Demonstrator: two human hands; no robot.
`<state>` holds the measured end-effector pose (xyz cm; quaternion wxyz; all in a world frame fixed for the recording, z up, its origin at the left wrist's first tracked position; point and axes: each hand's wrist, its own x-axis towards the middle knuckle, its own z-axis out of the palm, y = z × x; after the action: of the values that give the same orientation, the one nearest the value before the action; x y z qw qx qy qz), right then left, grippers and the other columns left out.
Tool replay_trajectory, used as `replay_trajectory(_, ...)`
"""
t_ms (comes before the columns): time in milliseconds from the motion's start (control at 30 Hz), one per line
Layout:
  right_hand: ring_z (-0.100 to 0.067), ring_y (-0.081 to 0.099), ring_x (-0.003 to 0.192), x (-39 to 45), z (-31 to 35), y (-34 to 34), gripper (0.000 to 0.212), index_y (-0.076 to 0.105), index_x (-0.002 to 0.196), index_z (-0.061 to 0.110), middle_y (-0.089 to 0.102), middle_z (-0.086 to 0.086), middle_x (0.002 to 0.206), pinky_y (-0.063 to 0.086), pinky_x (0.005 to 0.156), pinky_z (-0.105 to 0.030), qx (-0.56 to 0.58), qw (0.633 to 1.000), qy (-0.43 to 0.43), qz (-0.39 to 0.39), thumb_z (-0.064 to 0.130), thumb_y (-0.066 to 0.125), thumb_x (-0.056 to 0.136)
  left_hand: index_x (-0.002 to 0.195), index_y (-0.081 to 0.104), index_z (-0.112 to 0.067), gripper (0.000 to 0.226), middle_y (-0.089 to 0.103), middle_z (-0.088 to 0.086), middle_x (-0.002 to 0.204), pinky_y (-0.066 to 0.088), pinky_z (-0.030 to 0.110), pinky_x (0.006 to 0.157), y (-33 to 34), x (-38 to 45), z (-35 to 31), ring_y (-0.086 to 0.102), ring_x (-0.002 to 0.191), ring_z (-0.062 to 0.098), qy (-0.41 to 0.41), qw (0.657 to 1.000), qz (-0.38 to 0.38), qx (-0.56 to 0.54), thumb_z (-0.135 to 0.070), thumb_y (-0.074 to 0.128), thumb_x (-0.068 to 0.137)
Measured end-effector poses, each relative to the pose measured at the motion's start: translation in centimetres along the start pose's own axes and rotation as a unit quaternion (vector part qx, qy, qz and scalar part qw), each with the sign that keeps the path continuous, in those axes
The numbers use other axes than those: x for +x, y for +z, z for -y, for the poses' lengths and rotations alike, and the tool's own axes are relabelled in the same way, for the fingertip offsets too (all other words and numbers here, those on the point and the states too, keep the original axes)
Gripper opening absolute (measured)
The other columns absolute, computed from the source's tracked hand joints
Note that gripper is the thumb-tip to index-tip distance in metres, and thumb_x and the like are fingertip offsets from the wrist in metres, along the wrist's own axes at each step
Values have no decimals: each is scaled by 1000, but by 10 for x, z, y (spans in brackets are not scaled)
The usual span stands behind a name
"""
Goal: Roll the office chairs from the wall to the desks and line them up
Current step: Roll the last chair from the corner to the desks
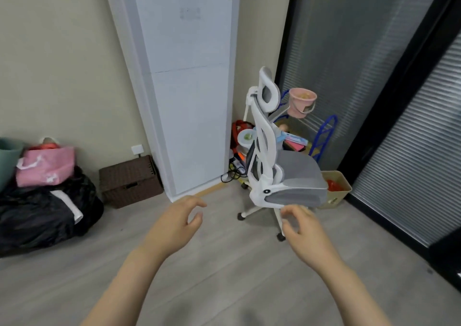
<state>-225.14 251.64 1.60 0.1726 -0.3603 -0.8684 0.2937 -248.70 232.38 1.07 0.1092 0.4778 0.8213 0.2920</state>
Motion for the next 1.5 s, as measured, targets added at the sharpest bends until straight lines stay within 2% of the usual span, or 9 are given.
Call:
replay_trajectory(167, -10, 54, 107, 107, -6, 11, 22, 63, 108, 22, 59, 11, 108, 44, 90, -28, 13, 1000, 6, -8, 15, 59, 88, 116, 59, -30, 22, 56, -18, 120, 30, 10, 93, -1, 103, 24, 48, 115, -1, 13, 1000, 15, -12, -23, 55, 96)
replay_trajectory(500, -9, 48, 113, 367, -44, 3, 25, 58, 115, 27, 53, 13, 114, 38, 92, -25, 31, 999, -1, -31, 18, 54, 93, 119, 57, -33, 24, 54, -23, 124, 35, 12, 94, 15, 350, 51, 47, 117, -3, 24, 1000, 12, -13, -25, 50, 97)
replay_trajectory(733, -1, 35, 114, 520, -29, -24, 30, 52, 119, 20, 44, 12, 119, 29, 98, -22, 35, 984, -73, -161, 12, 54, 90, 126, 53, -35, 30, 50, -22, 132, 35, 18, 99, 8, 517, 38, 44, 122, -2, 59, 998, -8, -32, -25, 49, 98)
replay_trajectory(867, -12, 43, 117, 582, -31, -17, 32, 47, 126, 16, 48, 2, 125, 39, 102, -32, 46, 981, -54, -182, 21, 51, 95, 130, 48, -35, 34, 45, -25, 131, 26, 2, 94, 8, 596, 27, 38, 118, -11, 113, 992, 1, -53, -23, 50, 98)
replay_trajectory(933, -11, 43, 117, 604, -34, -9, 38, 43, 133, 18, 48, 2, 129, 39, 100, -30, 44, 987, -13, -151, 32, 46, 98, 135, 43, -36, 39, 40, -29, 133, 23, 0, 95, 10, 639, 21, 35, 121, -13, 150, 986, 18, -67, -24, 50, 98)
replay_trajectory(1067, -12, 49, 114, 624, -42, 5, 44, 41, 139, 25, 53, 4, 130, 41, 86, -26, -5, 989, 43, -141, 42, 42, 99, 146, 36, -29, 50, 28, -15, 154, 19, 21, 114, 20, 723, 16, 23, 141, -1, 232, 969, 49, -67, -35, 49, 99)
replay_trajectory(1167, -13, 52, 112, 622, -47, 11, 45, 44, 136, 30, 56, 7, 128, 47, 85, -31, -41, 983, 60, -167, 49, 38, 97, 143, 43, -24, 49, 28, -11, 153, 12, 17, 116, 24, 777, 12, 19, 141, -2, 307, 948, 54, -68, -42, 42, 97)
replay_trajectory(1267, -7, 51, 115, 615, -45, 17, 44, 44, 136, 32, 56, 11, 129, 48, 90, -32, -46, 978, 72, -189, 53, 33, 98, 134, 54, -24, 51, 39, -4, 151, 15, 30, 119, 32, 819, 10, 24, 144, 12, 358, 929, 75, -57, -51, 32, 97)
replay_trajectory(1500, -1, 53, 107, 585, -28, 25, 36, 55, 126, 28, 59, 14, 116, 47, 88, -24, 3, 957, 129, -262, 47, 40, 99, 84, 70, -15, 38, 66, 0, 103, 30, 48, 111, 68, 818, -7, 49, 122, 27, 376, 911, 17, -168, -21, 34, 93)
